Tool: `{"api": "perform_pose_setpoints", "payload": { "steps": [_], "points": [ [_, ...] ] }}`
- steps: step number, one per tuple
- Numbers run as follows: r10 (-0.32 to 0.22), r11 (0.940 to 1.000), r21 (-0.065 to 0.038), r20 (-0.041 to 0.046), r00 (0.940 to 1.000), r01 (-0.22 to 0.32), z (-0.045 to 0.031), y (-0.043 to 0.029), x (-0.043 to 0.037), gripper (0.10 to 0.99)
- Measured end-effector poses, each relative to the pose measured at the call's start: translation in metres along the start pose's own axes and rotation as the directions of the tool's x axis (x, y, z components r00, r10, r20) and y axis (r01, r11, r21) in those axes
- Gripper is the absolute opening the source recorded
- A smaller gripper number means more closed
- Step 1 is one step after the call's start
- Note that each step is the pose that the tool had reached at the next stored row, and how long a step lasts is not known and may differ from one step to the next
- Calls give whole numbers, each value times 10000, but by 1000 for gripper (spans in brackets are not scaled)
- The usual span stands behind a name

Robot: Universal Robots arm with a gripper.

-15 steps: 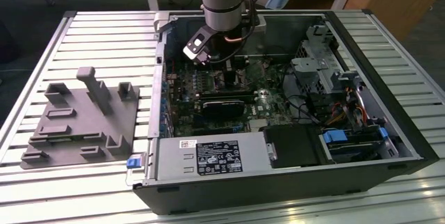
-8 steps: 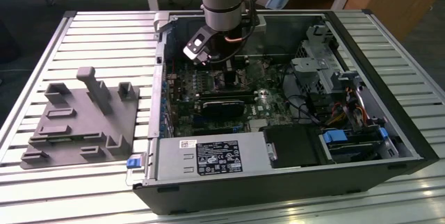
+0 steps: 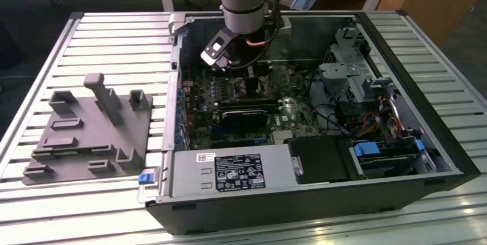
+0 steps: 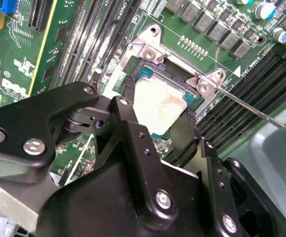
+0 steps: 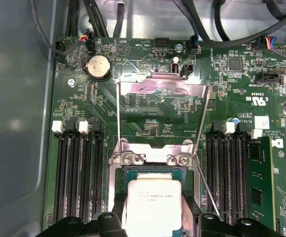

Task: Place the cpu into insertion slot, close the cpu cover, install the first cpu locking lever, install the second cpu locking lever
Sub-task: 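Place the cpu into insertion slot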

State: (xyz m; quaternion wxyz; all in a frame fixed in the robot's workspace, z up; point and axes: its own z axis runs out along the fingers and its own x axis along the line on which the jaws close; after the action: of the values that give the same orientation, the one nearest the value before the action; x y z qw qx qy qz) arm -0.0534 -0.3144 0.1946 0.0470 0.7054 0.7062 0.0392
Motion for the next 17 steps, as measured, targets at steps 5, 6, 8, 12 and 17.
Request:
{"api": "perform_pose_setpoints", "payload": {
  "steps": [5,6,8,12,17],
  "points": [
    [-2,10000,3,6,10000,2,-1,-1,-1,608],
    [-3,10000,3,6,10000,3,-1,0,-1,608],
    [-3,10000,6,9,10000,3,-12,0,-2,608],
    [-3,10000,2,4,10000,3,-19,2,-1,608],
    [-3,10000,3,6,10000,3,-25,2,-1,608]
  ]
}}
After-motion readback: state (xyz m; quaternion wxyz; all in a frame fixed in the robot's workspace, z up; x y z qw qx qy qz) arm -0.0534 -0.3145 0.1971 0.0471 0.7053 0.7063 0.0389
